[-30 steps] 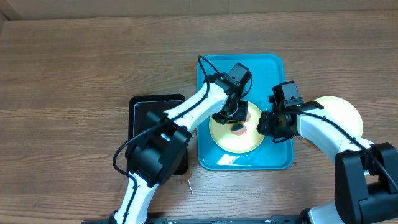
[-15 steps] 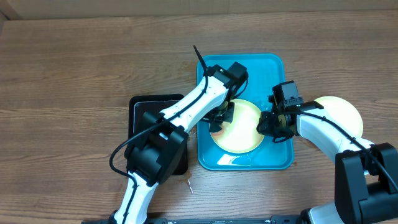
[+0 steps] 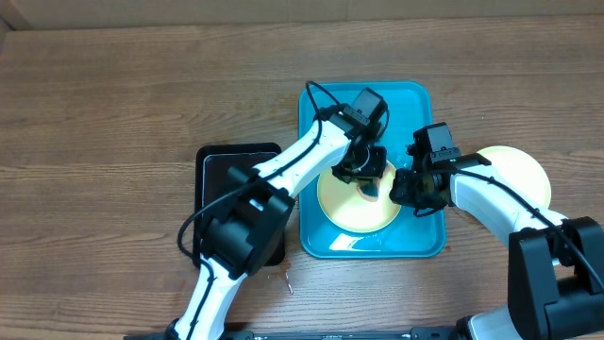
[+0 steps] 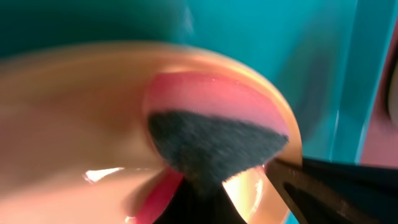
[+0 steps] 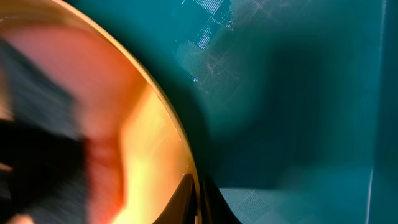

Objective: Clean dirty plates on tray and stack at the side
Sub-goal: 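Scrub the held yellow plate with the sponge in the left gripper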

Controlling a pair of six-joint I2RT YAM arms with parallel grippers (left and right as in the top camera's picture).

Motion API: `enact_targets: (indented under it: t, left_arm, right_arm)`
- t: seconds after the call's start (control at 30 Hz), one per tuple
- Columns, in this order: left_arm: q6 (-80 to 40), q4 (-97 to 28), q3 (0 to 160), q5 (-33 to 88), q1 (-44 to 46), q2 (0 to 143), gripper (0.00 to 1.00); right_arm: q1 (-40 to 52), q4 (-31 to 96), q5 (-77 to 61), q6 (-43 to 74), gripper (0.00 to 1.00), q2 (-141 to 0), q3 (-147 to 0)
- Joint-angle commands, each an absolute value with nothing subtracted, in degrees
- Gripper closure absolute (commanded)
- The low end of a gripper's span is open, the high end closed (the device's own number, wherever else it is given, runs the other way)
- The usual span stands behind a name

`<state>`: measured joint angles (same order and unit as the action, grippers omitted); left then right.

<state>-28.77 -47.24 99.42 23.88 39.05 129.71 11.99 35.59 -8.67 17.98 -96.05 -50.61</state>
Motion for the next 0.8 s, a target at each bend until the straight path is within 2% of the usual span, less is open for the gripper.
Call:
enact_targets:
  t: [0.0, 0.2, 0.5, 0.7, 0.77]
  left_arm:
    - [-27.4, -48.5, 98.6, 37.3, 39.8, 132.0, 0.96]
    - [-25.7, -56.3, 98.6, 37.9, 39.7, 132.0, 0.96]
    - [-27.7, -68.1, 98.6, 12.4, 38.2, 130.4, 0.96]
    - [-34.2, -69.3, 98.7, -1.7, 38.1, 126.5, 0.96]
    - [-34.4, -69.1, 98.8, -2.4, 37.9, 124.5, 0.96]
  right_arm:
    - [11.9, 35.3, -5.7, 17.8, 0.96, -96.8, -49.5]
    - [11.9, 35.3, -5.7, 17.8, 0.96, -96.8, -49.5]
    - [11.9, 35.4, -5.7, 17.8, 0.96, -96.8, -49.5]
    - [11.9, 35.8, -6.3, 17.8, 0.96, -96.8, -49.5]
    - [11.9, 36.0, -6.3, 17.8, 0.96, -96.8, -49.5]
